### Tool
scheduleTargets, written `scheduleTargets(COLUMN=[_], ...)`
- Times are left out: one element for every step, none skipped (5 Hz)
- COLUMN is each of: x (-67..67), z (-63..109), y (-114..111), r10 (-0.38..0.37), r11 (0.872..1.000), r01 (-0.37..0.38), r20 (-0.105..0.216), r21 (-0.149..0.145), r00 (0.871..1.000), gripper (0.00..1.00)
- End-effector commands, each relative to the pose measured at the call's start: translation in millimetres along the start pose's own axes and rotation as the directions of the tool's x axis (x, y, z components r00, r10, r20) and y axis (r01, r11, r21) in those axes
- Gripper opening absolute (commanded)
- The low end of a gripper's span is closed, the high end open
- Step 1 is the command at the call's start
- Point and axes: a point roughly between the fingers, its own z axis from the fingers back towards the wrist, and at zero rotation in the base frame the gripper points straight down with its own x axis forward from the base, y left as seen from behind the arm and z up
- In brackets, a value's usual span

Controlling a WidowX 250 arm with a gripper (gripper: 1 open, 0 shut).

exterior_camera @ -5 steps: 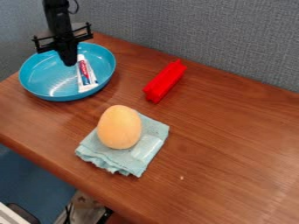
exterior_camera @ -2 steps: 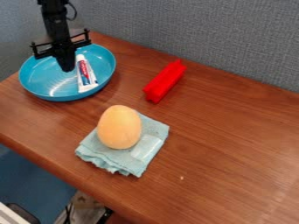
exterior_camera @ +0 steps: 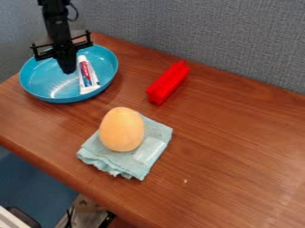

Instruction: Put the toothpaste on the blue plate

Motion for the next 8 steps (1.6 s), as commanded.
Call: scheduleTargets(x=[6.8,6.3,6.1,5.8,5.2,5.8,6.3,7.9], z=[33.3,33.9,35.4,36.5,41.5,45.7,51.0,51.9], y=[6.0,6.1,6.5,7.0,8.1,9.9,11.7,13.2], r10=[-0.003,-0.012,-0.015,-0.018,-0.028,-0.033,-0.039,-0.043], r11=[1.0,1.0,1.0,1.0,1.0,0.999,0.999,0.999], r01=[0.005,0.014,0.017,0.019,0.029,0.034,0.041,0.045], r20=[0.073,0.07,0.073,0.076,0.078,0.081,0.085,0.091], r21=[-0.03,-0.028,-0.022,-0.013,-0.012,-0.014,-0.017,-0.017], r00=[0.997,0.997,0.997,0.997,0.997,0.996,0.996,0.995], gripper=[0.0,0.0,1.0,1.0,1.0,1.0,1.0,1.0])
